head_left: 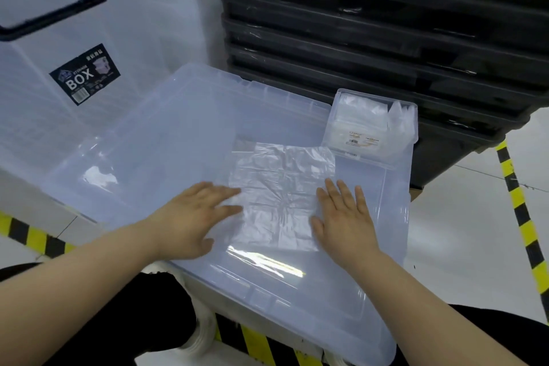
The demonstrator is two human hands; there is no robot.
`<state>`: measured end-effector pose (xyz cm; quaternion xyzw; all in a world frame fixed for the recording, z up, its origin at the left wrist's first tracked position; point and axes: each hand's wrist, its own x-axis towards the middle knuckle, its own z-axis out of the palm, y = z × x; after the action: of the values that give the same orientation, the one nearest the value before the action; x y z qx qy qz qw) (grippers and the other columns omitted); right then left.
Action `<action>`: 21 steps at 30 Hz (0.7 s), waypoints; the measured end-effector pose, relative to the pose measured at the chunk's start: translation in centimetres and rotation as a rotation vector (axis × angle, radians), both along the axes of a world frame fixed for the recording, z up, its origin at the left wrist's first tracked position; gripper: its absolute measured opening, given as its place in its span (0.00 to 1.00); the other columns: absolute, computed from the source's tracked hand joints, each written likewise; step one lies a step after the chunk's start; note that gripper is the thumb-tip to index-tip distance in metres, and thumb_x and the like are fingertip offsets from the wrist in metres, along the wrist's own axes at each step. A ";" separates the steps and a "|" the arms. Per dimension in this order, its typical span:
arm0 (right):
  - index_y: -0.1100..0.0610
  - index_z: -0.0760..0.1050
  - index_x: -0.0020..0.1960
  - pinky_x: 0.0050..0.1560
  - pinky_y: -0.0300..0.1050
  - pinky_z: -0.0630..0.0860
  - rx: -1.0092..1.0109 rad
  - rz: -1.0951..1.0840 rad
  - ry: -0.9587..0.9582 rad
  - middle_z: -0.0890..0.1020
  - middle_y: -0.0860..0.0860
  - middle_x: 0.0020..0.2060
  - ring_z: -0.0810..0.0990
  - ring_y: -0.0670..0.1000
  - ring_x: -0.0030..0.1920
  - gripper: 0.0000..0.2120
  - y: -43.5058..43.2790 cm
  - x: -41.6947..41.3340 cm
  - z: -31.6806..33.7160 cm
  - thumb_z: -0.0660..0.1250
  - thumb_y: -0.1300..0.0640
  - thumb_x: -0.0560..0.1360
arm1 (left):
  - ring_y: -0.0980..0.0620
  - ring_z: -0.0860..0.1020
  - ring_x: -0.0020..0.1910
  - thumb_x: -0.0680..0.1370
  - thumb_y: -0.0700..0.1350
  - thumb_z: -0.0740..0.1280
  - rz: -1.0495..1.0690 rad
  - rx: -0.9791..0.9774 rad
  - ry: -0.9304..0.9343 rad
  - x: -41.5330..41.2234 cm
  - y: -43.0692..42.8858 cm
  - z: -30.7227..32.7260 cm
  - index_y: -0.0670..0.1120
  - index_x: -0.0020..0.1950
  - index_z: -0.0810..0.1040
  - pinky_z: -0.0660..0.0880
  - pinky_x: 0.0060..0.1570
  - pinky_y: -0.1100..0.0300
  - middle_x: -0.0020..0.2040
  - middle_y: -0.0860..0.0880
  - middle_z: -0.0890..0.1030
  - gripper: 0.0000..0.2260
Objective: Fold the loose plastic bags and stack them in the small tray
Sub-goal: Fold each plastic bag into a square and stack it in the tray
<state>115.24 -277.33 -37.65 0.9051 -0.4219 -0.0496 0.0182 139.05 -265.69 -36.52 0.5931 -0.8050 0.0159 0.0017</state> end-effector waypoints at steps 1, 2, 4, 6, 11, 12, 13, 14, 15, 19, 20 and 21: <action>0.63 0.77 0.58 0.67 0.49 0.49 0.076 0.057 -0.012 0.78 0.59 0.60 0.77 0.58 0.60 0.31 0.4 0.3 0.7 0.48 0.44 0.70 | 0.51 0.74 0.57 0.61 0.54 0.58 -0.026 0.031 0.003 -0.8 0.1 -0.3 0.49 0.59 0.70 0.68 0.58 0.56 0.58 0.44 0.80 0.27; 0.62 0.78 0.58 0.68 0.48 0.50 0.144 0.139 -0.011 0.78 0.57 0.59 0.77 0.57 0.60 0.31 0.8 0.4 1.3 0.50 0.42 0.69 | 0.52 0.77 0.56 0.62 0.55 0.55 -0.031 0.060 0.005 -1.2 0.0 -0.7 0.50 0.59 0.71 0.73 0.55 0.59 0.57 0.45 0.80 0.27; 0.58 0.66 0.70 0.71 0.41 0.37 0.333 0.259 0.014 0.65 0.54 0.71 0.63 0.52 0.72 0.37 1.3 0.4 2.1 0.49 0.36 0.70 | 0.54 0.82 0.49 0.63 0.56 0.54 -0.029 0.112 -0.003 -1.6 -0.4 -0.8 0.49 0.56 0.78 0.77 0.45 0.61 0.54 0.47 0.82 0.27; 0.55 0.56 0.74 0.70 0.39 0.35 0.331 0.378 0.036 0.53 0.51 0.75 0.51 0.49 0.75 0.36 1.4 0.3 1.6 0.56 0.36 0.73 | 0.56 0.83 0.45 0.63 0.57 0.53 -0.040 0.118 -0.012 -1.6 -0.8 -0.7 0.49 0.50 0.83 0.77 0.38 0.66 0.51 0.50 0.83 0.26; 0.56 0.83 0.40 0.44 0.42 0.79 0.121 0.402 -0.109 0.85 0.53 0.44 0.84 0.50 0.42 0.25 1.8 0.7 0.2 0.79 0.53 0.42 | 0.53 0.82 0.35 0.61 0.49 0.58 -0.009 0.049 0.027 -2.3 -1.4 -1.1 0.47 0.43 0.84 0.73 0.23 0.68 0.41 0.51 0.83 0.19; 0.55 0.83 0.37 0.41 0.40 0.79 0.093 0.399 -0.126 0.85 0.51 0.41 0.84 0.48 0.39 0.26 1.7 0.9 -0.2 0.79 0.56 0.38 | 0.53 0.81 0.33 0.59 0.47 0.64 -0.009 0.052 0.010 -2.4 -1.5 -0.9 0.47 0.43 0.84 0.71 0.21 0.70 0.39 0.51 0.82 0.16; 0.55 0.83 0.35 0.38 0.38 0.79 0.077 0.383 -0.140 0.85 0.50 0.39 0.84 0.47 0.37 0.26 1.6 1.0 -0.3 0.79 0.58 0.36 | 0.53 0.79 0.30 0.54 0.44 0.71 -0.008 0.044 -0.020 -2.5 -1.7 -0.9 0.47 0.42 0.84 0.68 0.19 0.70 0.36 0.52 0.81 0.17; 0.55 0.83 0.33 0.35 0.36 0.78 0.072 0.357 -0.158 0.85 0.49 0.38 0.84 0.46 0.35 0.26 1.5 1.1 -0.5 0.79 0.59 0.35 | 0.53 0.78 0.28 0.48 0.41 0.75 -0.008 0.040 -0.050 -2.6 -1.7 -0.8 0.48 0.41 0.84 0.65 0.19 0.71 0.34 0.52 0.80 0.22; 0.54 0.82 0.32 0.30 0.35 0.76 0.067 0.330 -0.170 0.85 0.49 0.35 0.83 0.47 0.32 0.24 1.5 1.1 -0.4 0.79 0.61 0.35 | 0.54 0.76 0.26 0.43 0.39 0.77 0.001 0.023 -0.070 -2.5 -1.7 -0.8 0.48 0.40 0.84 0.62 0.18 0.71 0.32 0.53 0.79 0.26; 0.59 0.80 0.44 0.35 0.37 0.70 0.140 0.178 -0.156 0.83 0.52 0.41 0.81 0.54 0.43 0.08 0.3 0.6 1.2 0.71 0.64 0.64 | 0.56 0.73 0.21 0.48 0.39 0.76 0.084 0.035 -0.061 -2.1 -1.6 -0.1 0.51 0.40 0.84 0.42 0.23 0.72 0.30 0.54 0.77 0.22; 0.59 0.79 0.53 0.45 0.40 0.72 0.184 0.150 -0.150 0.82 0.52 0.50 0.78 0.54 0.52 0.10 -0.3 0.3 1.3 0.63 0.63 0.73 | 0.56 0.75 0.24 0.53 0.39 0.74 0.134 0.075 -0.033 -2.2 -1.5 0.3 0.51 0.43 0.84 0.41 0.26 0.73 0.32 0.55 0.77 0.19; 0.57 0.77 0.58 0.51 0.42 0.72 0.251 0.121 -0.174 0.80 0.50 0.55 0.76 0.53 0.56 0.14 -0.6 0.0 1.6 0.58 0.61 0.76 | 0.56 0.78 0.31 0.61 0.38 0.72 0.187 0.114 0.046 -2.3 -1.6 0.4 0.52 0.49 0.83 0.45 0.27 0.74 0.38 0.54 0.79 0.18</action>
<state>115.20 -277.95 -36.07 0.9250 -0.3569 -0.0222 -0.1285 136.78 -267.26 -36.14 0.6650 -0.7455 -0.0434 -0.0150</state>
